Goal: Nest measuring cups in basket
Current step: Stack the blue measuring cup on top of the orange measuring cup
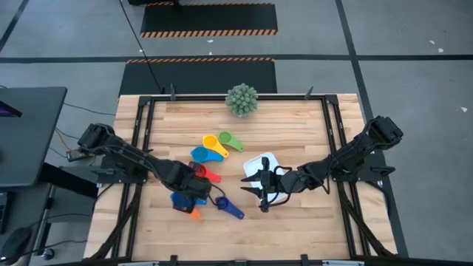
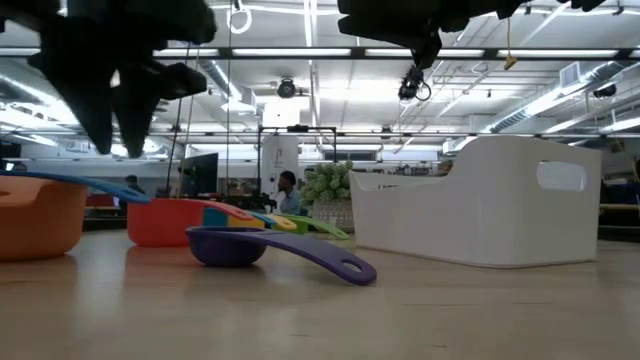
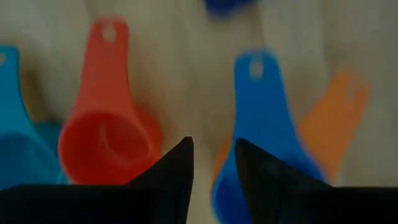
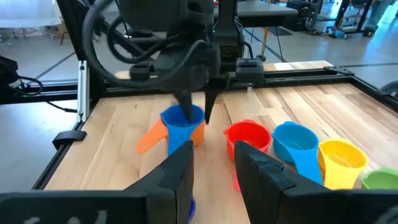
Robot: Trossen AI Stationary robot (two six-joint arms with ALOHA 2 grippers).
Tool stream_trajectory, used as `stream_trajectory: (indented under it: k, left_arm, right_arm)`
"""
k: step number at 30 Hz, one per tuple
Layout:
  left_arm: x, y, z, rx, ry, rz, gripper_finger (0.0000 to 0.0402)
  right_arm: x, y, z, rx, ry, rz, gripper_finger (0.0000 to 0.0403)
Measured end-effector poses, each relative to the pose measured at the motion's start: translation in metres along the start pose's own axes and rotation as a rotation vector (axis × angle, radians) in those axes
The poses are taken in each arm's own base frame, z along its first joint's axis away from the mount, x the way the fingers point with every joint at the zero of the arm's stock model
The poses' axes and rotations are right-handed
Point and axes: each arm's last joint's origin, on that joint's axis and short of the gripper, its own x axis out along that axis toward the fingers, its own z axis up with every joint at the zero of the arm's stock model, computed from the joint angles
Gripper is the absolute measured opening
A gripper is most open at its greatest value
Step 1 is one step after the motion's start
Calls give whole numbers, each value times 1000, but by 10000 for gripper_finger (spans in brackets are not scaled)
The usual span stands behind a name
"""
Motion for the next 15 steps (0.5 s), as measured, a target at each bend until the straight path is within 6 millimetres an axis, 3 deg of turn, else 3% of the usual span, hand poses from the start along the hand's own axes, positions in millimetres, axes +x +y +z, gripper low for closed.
stream_trajectory:
  k: [7, 15]
  left_arm:
    - [17, -5, 18, -92, -99, -22, 155]
    - [27, 15, 19, -158, -52, -10, 159]
  right_arm:
    - [0, 0, -2, -11, 15, -2, 123]
    - [0, 0, -1, -30, 14, -1, 123]
